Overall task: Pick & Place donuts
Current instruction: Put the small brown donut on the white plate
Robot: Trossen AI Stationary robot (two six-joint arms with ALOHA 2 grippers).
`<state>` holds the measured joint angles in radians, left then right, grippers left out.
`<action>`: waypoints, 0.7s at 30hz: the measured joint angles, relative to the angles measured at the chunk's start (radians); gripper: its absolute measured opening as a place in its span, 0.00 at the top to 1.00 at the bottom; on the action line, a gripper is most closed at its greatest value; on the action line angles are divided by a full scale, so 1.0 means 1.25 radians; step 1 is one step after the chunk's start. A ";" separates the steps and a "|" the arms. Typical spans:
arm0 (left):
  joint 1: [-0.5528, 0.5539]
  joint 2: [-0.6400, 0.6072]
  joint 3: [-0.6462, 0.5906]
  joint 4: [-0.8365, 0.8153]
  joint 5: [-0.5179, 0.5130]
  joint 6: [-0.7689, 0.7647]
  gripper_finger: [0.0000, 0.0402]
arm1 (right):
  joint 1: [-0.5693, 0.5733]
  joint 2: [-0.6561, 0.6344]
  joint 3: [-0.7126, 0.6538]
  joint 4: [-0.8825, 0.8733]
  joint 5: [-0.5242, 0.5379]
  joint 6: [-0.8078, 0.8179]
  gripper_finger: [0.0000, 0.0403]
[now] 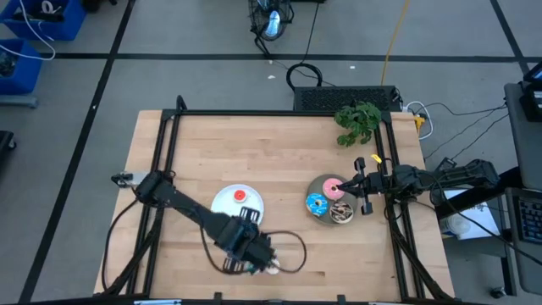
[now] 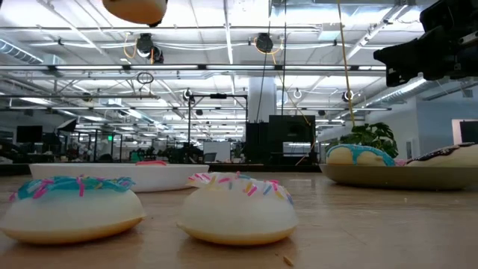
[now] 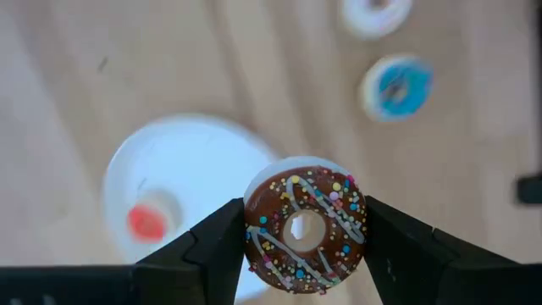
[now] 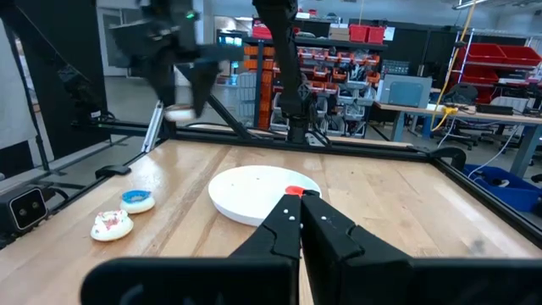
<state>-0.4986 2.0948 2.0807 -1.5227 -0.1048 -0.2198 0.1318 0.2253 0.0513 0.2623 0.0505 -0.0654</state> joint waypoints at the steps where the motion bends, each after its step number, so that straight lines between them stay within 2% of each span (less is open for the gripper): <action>1: 0.011 -0.006 0.002 -0.021 -0.001 0.001 0.46 | 0.000 0.000 0.000 -0.001 0.000 0.000 1.00; 7: 0.062 -0.094 -0.030 -0.036 -0.036 -0.007 0.46 | 0.000 0.000 0.000 -0.003 0.000 -0.001 1.00; 10: 0.078 -0.155 -0.087 -0.024 -0.065 -0.028 0.46 | 0.000 0.000 0.000 -0.003 0.000 -0.002 1.00; 17: 0.094 -0.334 -0.335 0.107 -0.067 -0.115 0.46 | 0.000 0.000 0.000 -0.005 0.000 -0.001 1.00; 21: 0.105 -0.395 -0.469 0.153 -0.058 -0.186 0.46 | 0.000 0.000 0.000 -0.004 0.000 0.000 1.00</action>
<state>-0.3673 1.6016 1.4942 -1.3312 -0.1773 -0.4524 0.1318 0.2253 0.0514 0.2569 0.0502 -0.0654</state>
